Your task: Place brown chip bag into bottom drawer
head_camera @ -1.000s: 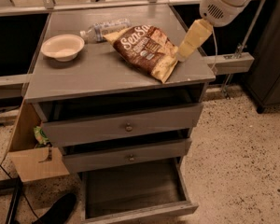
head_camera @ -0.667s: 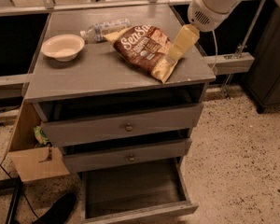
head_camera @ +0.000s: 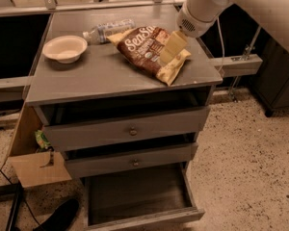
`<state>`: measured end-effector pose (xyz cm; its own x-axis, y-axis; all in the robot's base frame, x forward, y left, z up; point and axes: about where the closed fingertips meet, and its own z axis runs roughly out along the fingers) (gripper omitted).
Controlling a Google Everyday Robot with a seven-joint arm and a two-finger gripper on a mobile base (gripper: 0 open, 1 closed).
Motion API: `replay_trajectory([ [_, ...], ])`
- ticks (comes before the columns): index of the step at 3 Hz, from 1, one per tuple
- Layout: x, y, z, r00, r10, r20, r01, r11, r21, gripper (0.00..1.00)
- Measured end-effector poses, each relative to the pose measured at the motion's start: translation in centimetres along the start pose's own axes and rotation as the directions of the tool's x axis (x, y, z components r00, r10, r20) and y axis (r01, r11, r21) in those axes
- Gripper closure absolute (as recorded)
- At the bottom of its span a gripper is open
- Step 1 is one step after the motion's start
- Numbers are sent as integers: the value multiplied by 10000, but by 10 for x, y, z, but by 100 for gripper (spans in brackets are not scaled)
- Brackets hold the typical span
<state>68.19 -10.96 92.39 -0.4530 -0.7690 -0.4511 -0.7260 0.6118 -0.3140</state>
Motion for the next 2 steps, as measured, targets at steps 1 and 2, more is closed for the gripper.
replay_trajectory([
  [1,-9,-1,24,9997,208,-154,-208,9998,26,0],
  [2,-15,-1,40,9987,423,-286,-422,9991,34,0],
])
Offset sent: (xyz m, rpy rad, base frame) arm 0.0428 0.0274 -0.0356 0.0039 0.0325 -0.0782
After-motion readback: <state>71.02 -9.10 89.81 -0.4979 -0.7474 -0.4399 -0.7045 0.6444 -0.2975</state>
